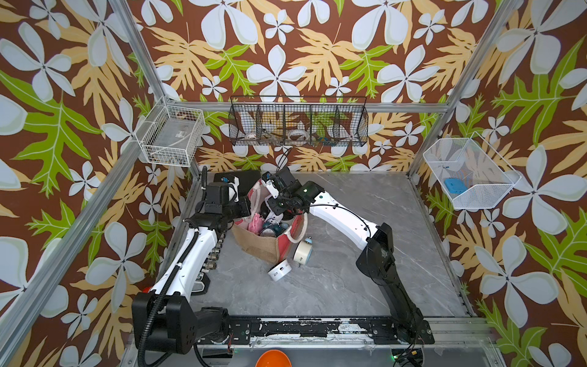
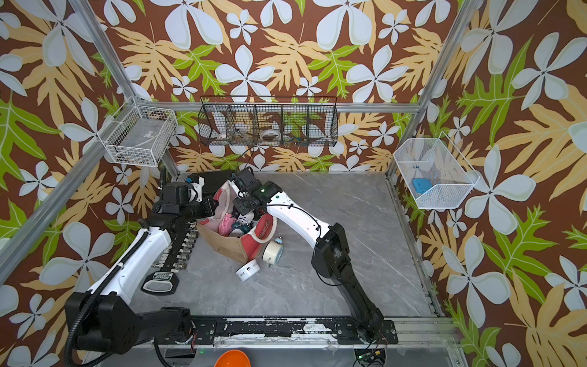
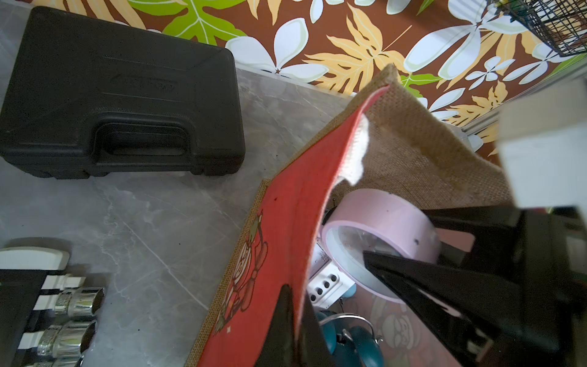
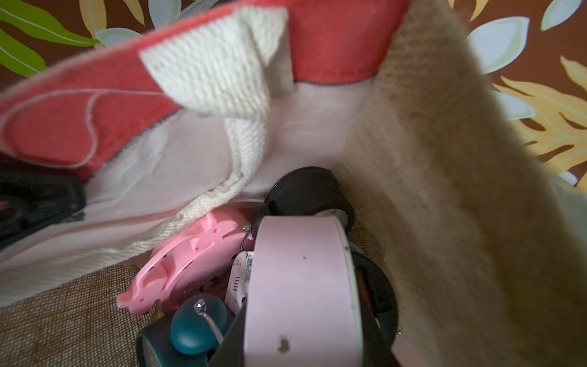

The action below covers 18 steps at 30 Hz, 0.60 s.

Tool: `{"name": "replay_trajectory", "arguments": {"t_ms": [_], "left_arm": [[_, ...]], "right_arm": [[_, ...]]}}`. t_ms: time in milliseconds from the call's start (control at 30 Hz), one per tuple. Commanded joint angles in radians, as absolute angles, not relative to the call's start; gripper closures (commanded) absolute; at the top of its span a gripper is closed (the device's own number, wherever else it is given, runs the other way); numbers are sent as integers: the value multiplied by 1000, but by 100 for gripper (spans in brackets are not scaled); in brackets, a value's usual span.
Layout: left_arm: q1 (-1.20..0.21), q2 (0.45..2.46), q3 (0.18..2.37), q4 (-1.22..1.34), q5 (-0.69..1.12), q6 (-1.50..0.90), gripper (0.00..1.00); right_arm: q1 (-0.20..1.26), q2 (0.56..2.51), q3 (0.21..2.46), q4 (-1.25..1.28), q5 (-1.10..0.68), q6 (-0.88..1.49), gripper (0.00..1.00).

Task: Put the alarm clock into the canvas bag
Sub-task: Place the alarm at the canvas bag.

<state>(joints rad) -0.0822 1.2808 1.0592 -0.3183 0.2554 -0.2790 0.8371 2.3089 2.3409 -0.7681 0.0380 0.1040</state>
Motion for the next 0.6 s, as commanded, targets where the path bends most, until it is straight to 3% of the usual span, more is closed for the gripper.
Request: {"name": "replay_trajectory", "arguments": {"t_ms": [0,367,567], "left_arm": [[-81,1277,1055,-285,278,-284,100],[-83,1278,1055,-285,276,-283,100],[-82,1276,1055,-287,271,-281,100]], "right_arm": [[832,2342,2359,-766,60,106,76],[827,2418,2361,-719,1,115,76],[828,2427,2360,-713,1,121,63]]}}
